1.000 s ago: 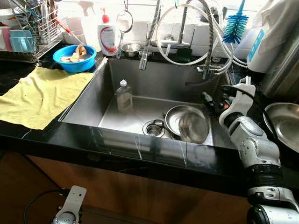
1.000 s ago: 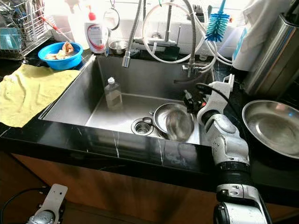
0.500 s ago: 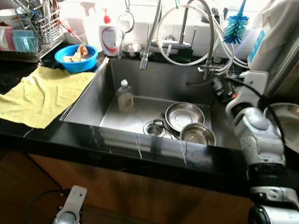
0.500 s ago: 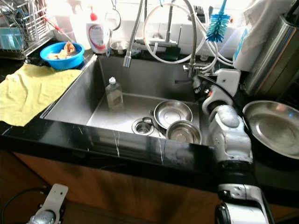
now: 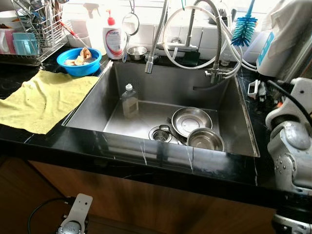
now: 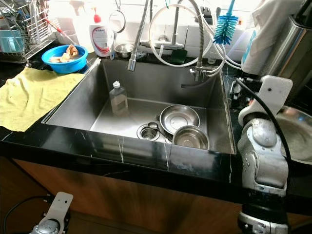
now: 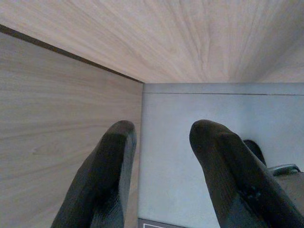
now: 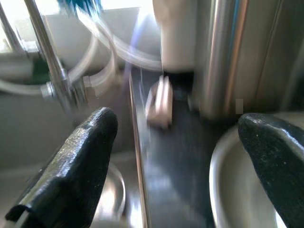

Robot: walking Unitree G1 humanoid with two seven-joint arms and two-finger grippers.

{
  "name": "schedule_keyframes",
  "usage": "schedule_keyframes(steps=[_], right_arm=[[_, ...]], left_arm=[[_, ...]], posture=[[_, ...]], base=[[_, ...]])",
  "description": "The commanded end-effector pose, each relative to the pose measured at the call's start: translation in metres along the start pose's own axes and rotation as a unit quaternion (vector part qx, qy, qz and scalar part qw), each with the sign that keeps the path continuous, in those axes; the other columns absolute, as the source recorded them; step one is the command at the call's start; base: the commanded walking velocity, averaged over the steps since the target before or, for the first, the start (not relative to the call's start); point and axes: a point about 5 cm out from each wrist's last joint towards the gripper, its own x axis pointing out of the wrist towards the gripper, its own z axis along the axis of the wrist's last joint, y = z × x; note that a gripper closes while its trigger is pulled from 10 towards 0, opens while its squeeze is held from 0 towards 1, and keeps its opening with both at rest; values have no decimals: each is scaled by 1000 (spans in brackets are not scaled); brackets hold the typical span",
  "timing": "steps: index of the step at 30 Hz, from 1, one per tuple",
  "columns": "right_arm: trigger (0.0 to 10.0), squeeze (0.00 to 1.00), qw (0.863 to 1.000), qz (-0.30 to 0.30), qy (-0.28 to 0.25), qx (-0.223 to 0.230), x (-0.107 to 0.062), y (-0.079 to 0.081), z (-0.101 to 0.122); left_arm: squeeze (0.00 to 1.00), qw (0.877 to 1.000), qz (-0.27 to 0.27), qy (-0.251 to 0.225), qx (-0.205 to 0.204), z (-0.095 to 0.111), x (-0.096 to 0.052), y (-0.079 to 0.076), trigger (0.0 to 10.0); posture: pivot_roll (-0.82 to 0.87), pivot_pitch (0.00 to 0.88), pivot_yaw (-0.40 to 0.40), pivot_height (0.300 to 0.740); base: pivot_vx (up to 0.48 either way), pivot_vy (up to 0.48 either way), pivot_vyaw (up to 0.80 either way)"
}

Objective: Kitchen organization

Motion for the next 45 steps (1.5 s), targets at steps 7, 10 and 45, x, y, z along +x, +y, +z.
schedule_keyframes(steps=[7, 10, 45], right_arm=[[10000, 0, 999, -28, 30, -2, -8, -4, -1], [10000, 0, 999, -39, 36, 5, -8, -8, -2], [9255, 0, 991, -65, 109, 41, -2, -17, -17]], left_arm=[[0, 1000, -10, 4, 10, -1, 0, -2, 10000], [0, 1000, -10, 5, 8, -1, 0, -3, 10000], [0, 1000, -13, 6, 4, -3, -1, -3, 10000]], posture=[[-65, 0, -2, 740], [-63, 0, -4, 740], [-59, 0, -6, 740]], base=[[0, 0, 0], [0, 0, 0], [0, 0, 0]])
